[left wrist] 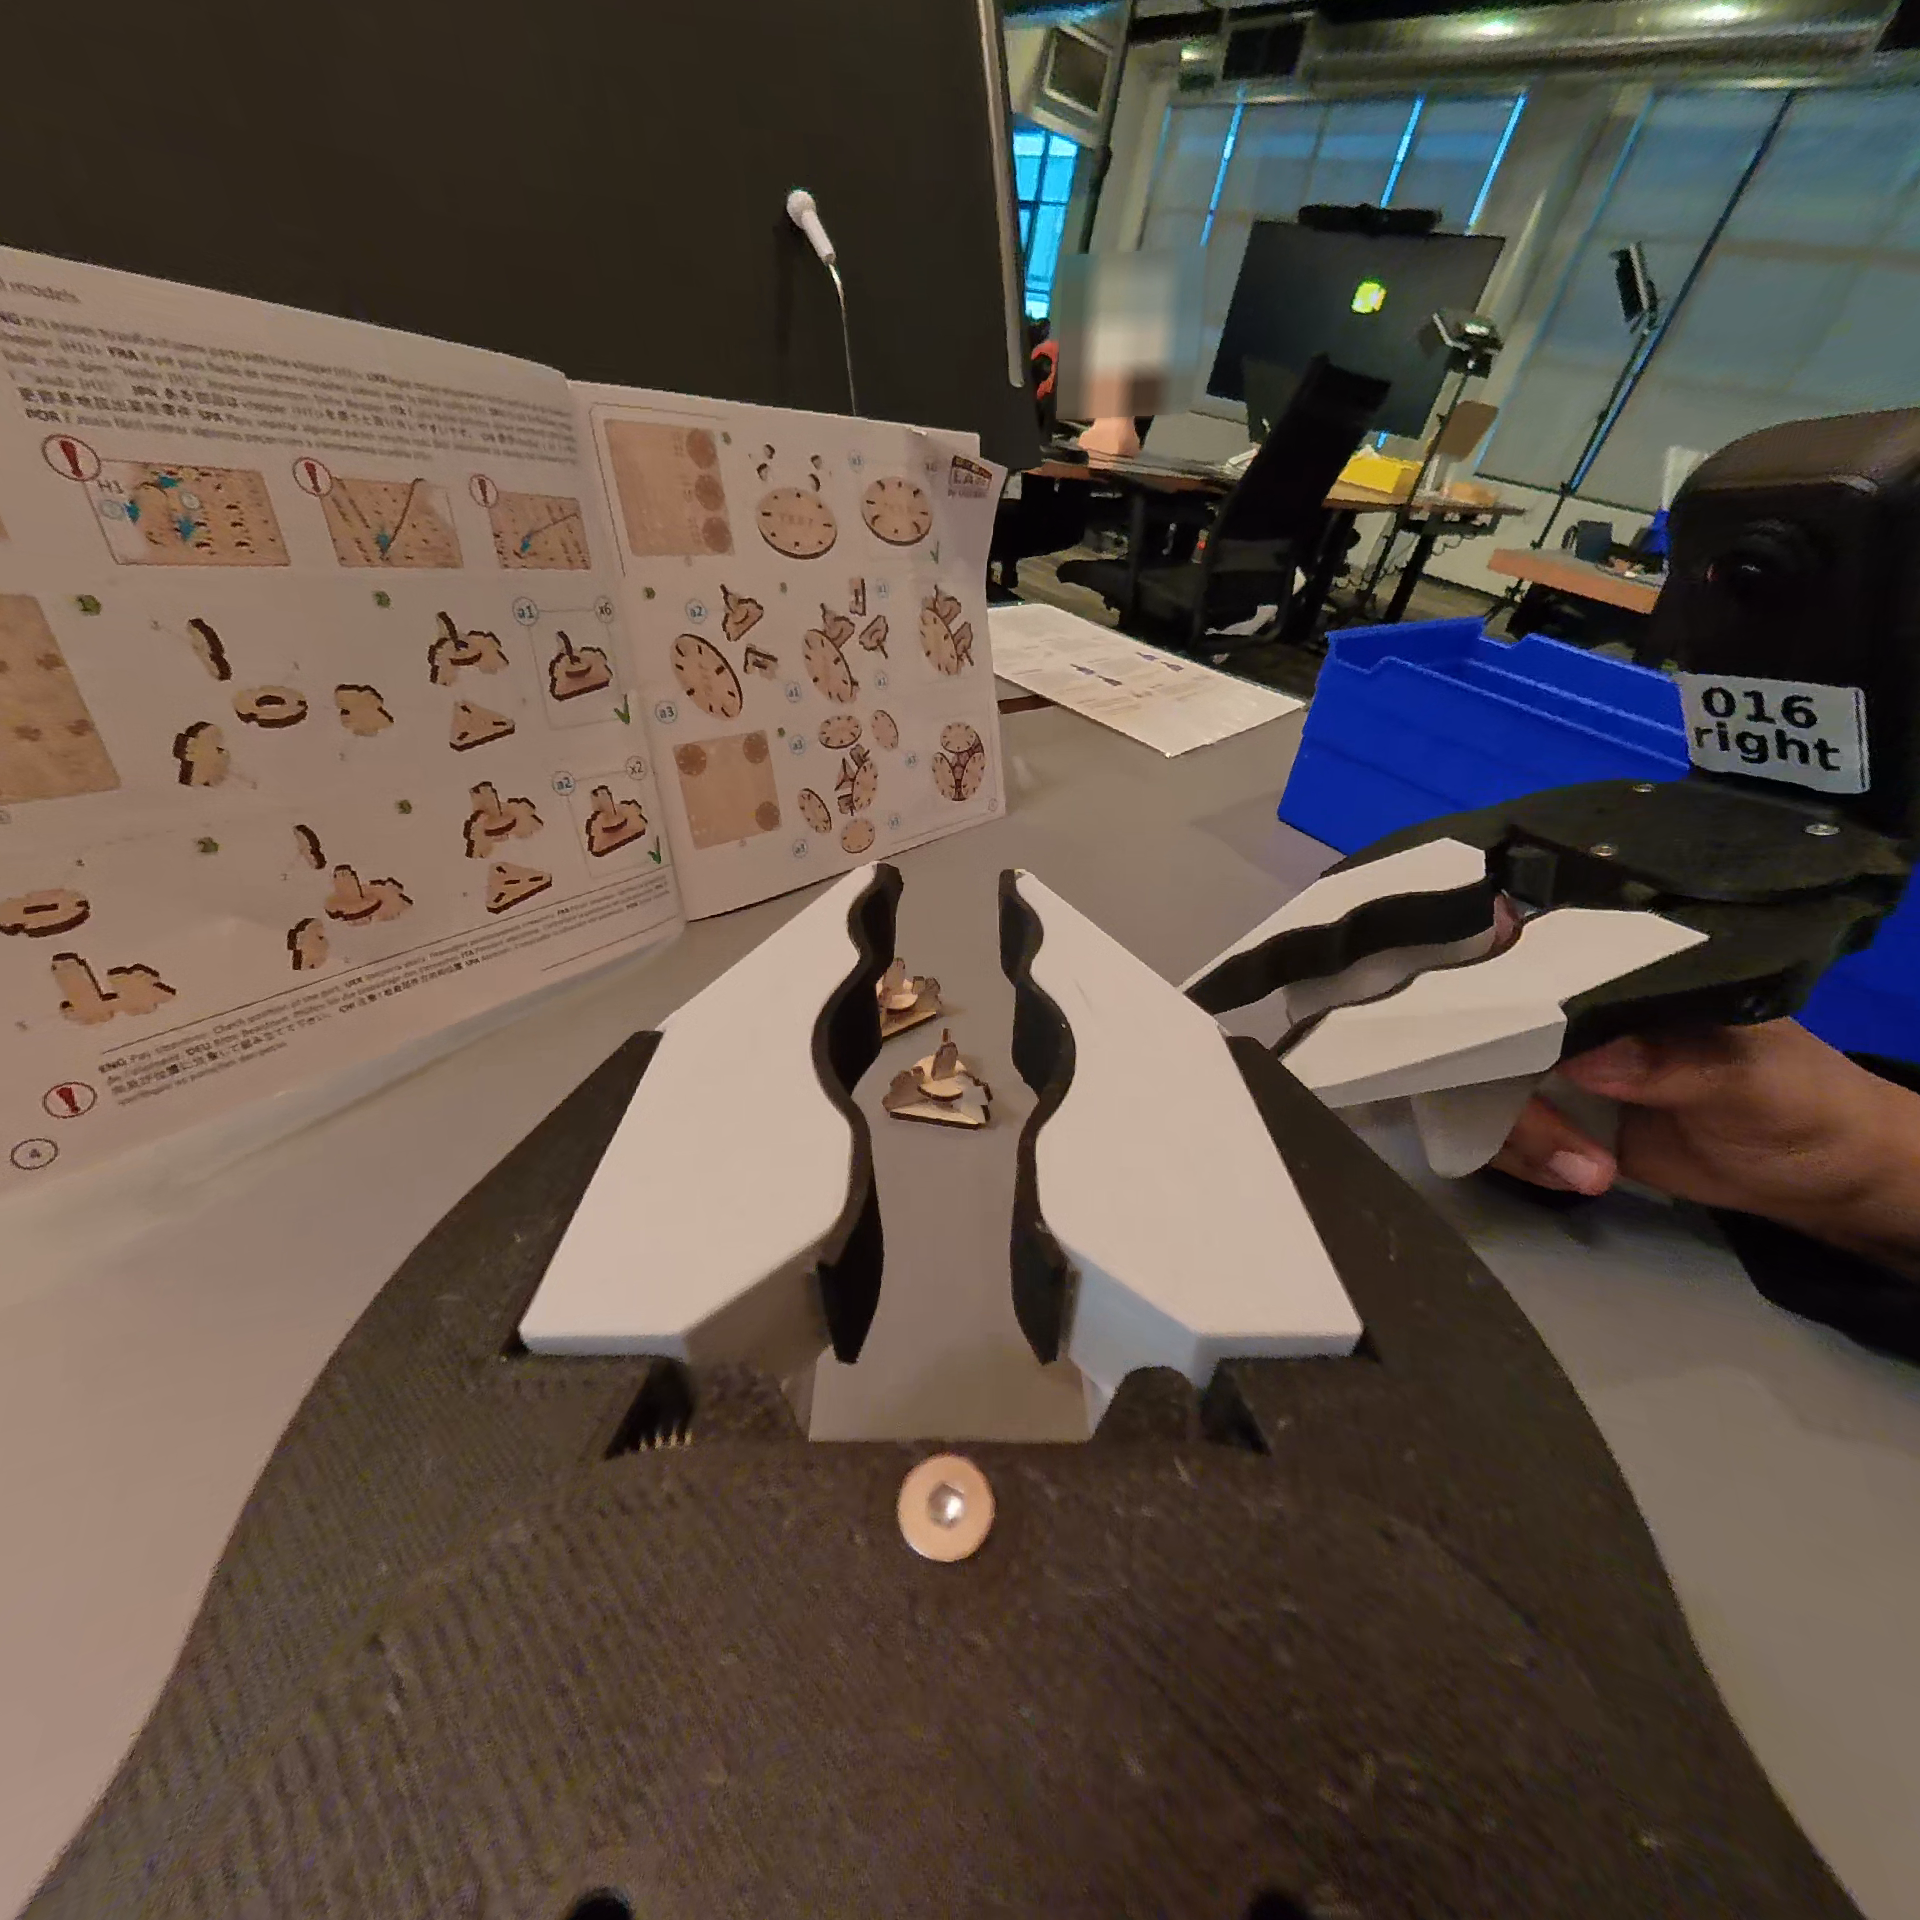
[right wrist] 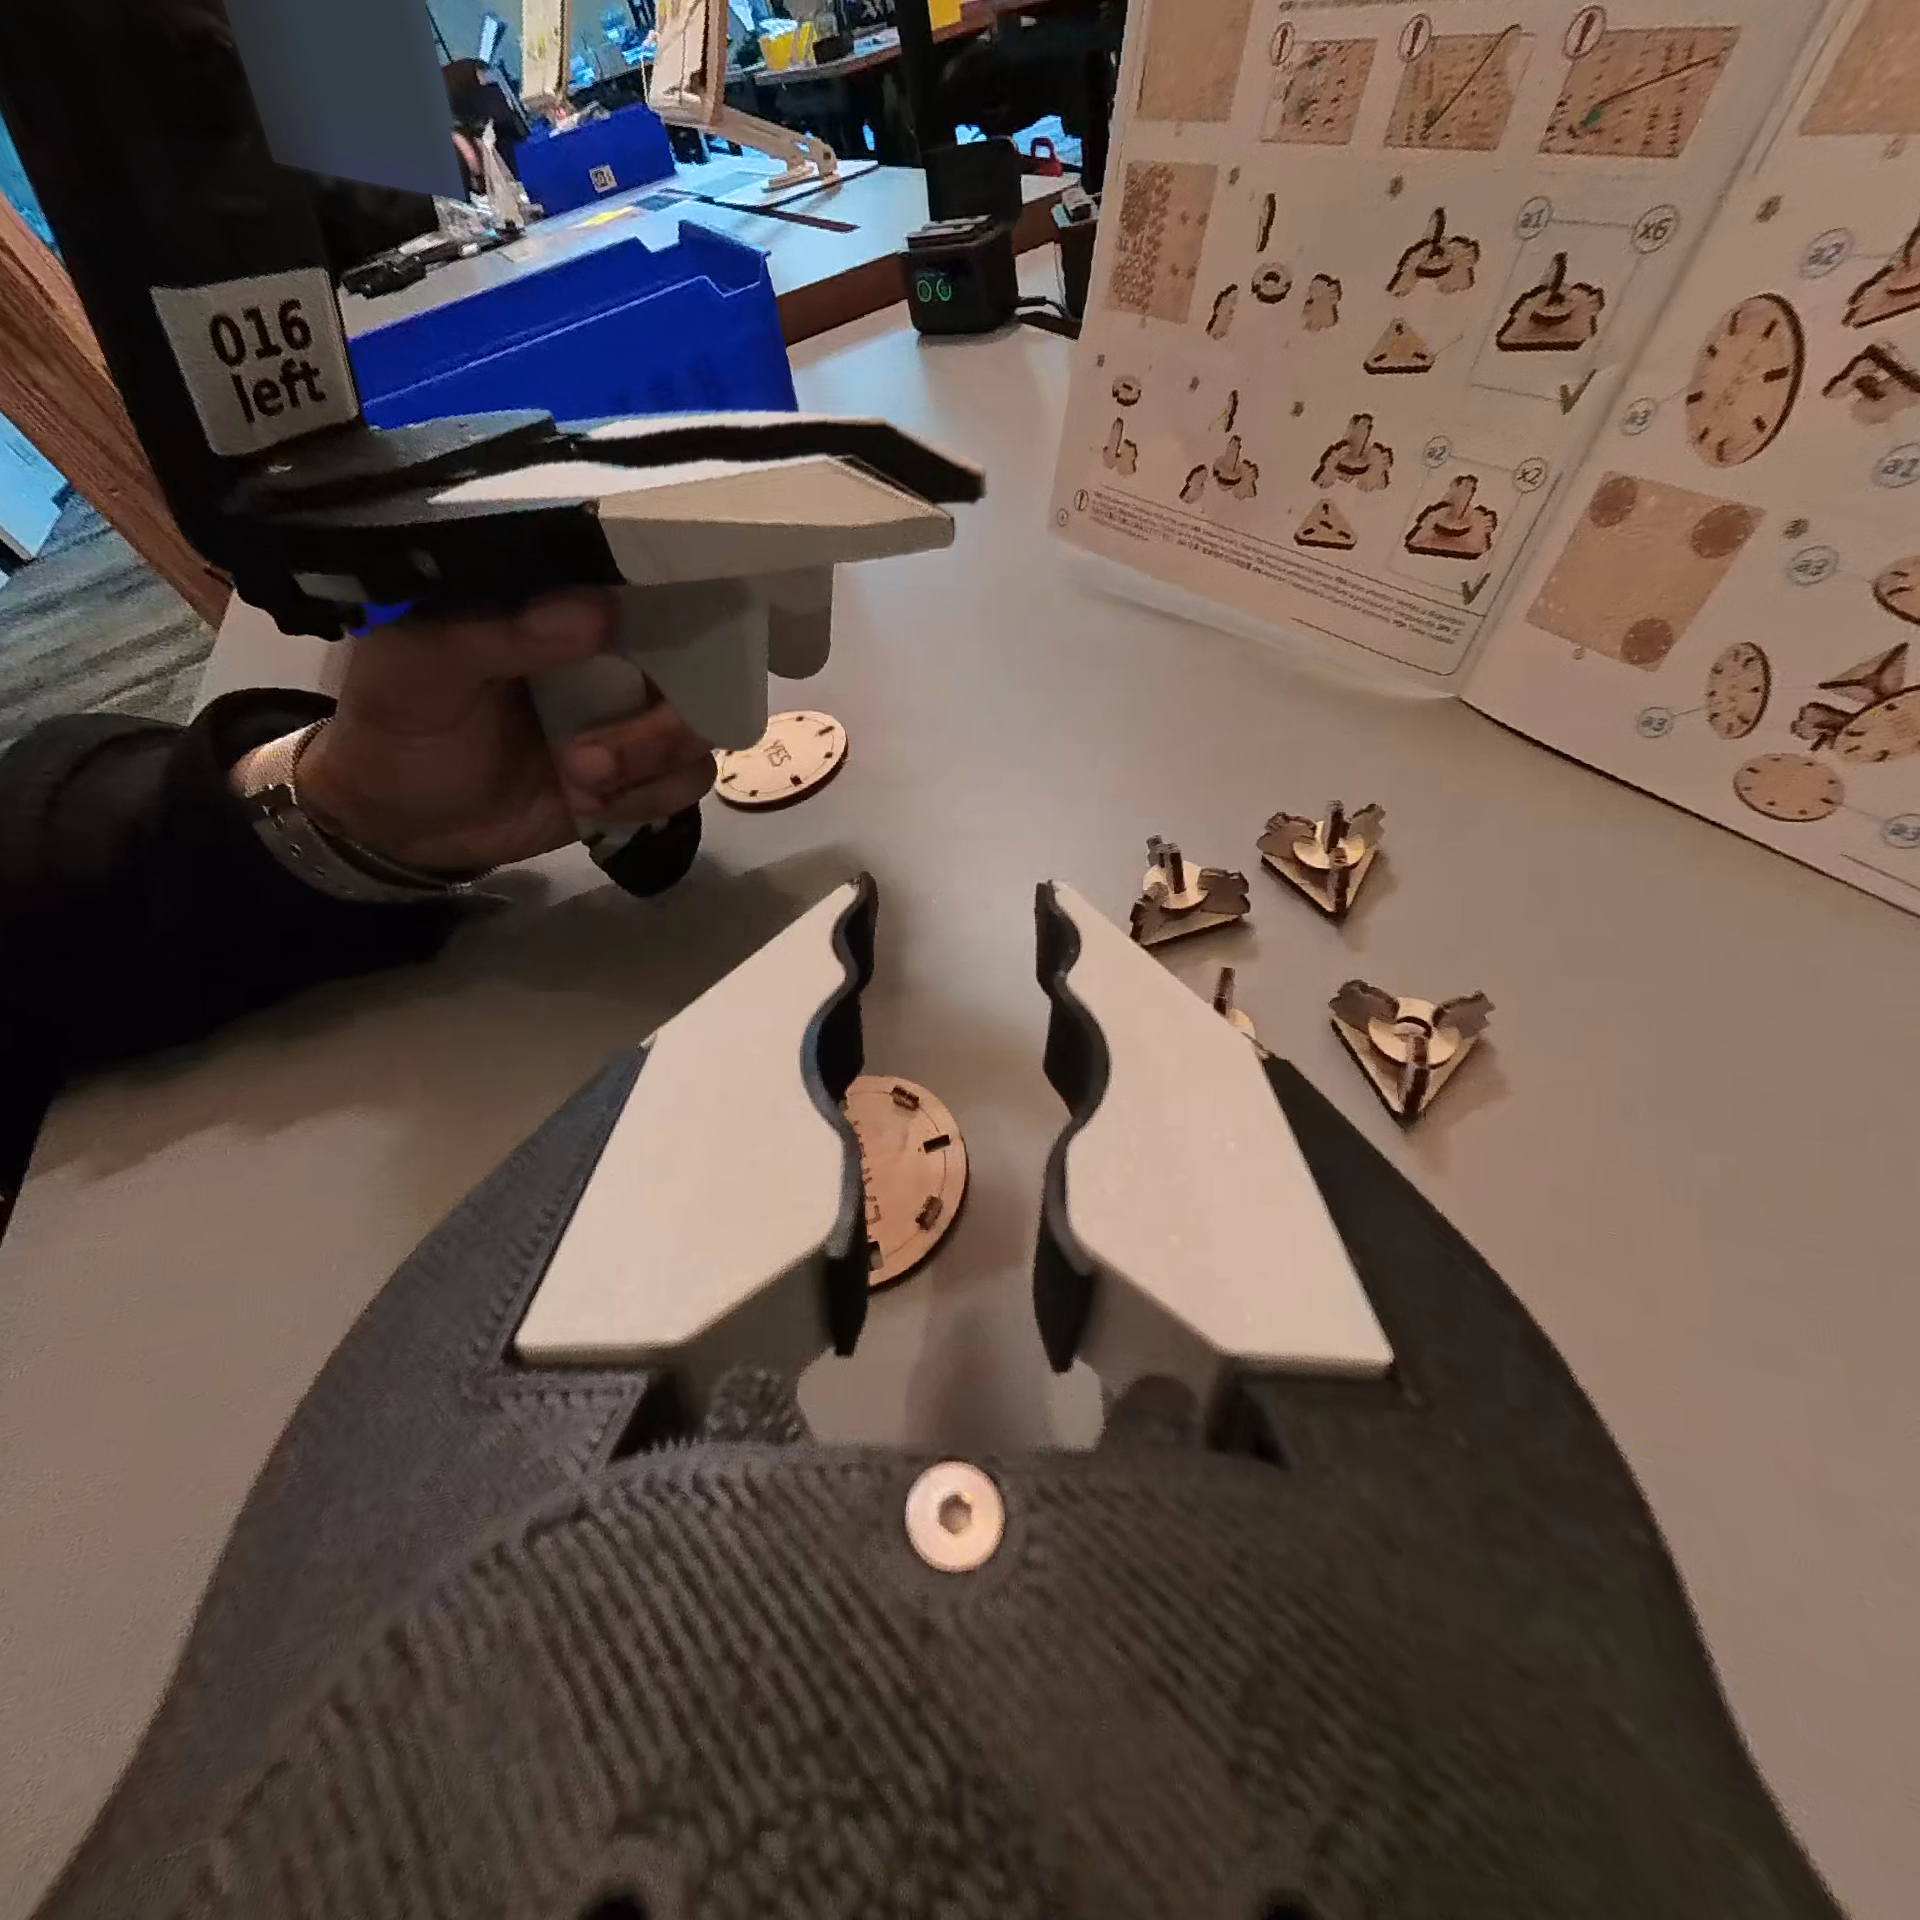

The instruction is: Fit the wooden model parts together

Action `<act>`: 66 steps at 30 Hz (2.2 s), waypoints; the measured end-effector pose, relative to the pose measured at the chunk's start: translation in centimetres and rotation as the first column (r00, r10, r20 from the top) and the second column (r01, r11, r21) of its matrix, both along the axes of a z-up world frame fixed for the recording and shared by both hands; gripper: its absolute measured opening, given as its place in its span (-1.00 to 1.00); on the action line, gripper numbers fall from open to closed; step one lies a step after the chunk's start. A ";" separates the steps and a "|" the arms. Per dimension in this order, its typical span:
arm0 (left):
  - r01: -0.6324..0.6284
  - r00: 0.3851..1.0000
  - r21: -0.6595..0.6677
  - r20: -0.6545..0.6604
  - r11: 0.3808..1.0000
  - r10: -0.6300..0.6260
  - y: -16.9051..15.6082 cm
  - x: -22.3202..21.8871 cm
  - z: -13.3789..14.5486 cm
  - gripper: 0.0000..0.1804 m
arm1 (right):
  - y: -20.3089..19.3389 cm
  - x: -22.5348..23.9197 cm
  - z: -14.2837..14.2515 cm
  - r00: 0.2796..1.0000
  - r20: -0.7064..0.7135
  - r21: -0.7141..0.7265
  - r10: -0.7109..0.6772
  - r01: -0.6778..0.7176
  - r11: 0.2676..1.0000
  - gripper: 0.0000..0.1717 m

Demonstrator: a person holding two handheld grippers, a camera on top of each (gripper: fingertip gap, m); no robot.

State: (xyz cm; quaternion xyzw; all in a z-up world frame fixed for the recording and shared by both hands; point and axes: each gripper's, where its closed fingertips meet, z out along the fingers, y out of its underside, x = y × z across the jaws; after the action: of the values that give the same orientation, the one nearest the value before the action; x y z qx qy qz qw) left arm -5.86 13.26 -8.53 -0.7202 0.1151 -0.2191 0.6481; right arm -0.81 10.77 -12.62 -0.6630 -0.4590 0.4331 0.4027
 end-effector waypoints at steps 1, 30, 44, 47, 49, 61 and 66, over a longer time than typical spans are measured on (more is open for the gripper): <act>-0.001 1.000 0.000 -0.003 1.000 0.001 0.0 0.1 -0.1 -0.80 | 0.1 0.0 0.1 1.000 -0.006 -0.007 -0.001 0.001 1.000 -0.65; 0.024 0.999 -0.054 -0.033 0.998 -0.026 0.2 0.7 -1.4 -0.81 | -4.1 1.3 -6.2 0.882 0.398 0.017 0.253 -0.282 0.959 -0.33; 0.044 0.999 -0.113 0.013 0.993 -0.043 0.3 0.7 -1.9 -0.76 | -4.9 0.8 -4.6 0.901 0.333 0.038 0.278 -0.308 0.951 -0.44; 0.046 0.999 -0.116 0.015 0.992 -0.044 0.4 0.7 -2.0 -0.76 | -6.5 0.9 -4.7 0.873 0.339 0.010 0.351 -0.376 0.927 -0.33; 0.048 0.999 -0.118 0.011 0.992 -0.047 0.3 0.8 -2.0 -0.76 | -7.1 1.0 -5.2 0.853 0.368 0.010 0.371 -0.402 0.916 -0.27; 0.049 0.999 -0.116 -0.011 0.992 -0.051 0.3 1.0 -2.1 -0.76 | -6.1 1.1 -6.5 0.838 0.450 0.099 0.309 -0.391 0.915 -0.39; 0.050 0.999 -0.121 -0.011 0.991 -0.051 0.3 1.1 -2.1 -0.72 | -4.6 0.8 -4.6 0.894 0.381 0.182 0.234 -0.320 0.930 -0.39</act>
State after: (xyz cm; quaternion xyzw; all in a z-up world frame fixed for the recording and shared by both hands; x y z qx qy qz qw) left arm -4.76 13.53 -10.68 -0.7566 0.1244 -0.2369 0.5967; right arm -0.03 6.16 -17.21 -0.6036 -0.6630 0.3015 0.3244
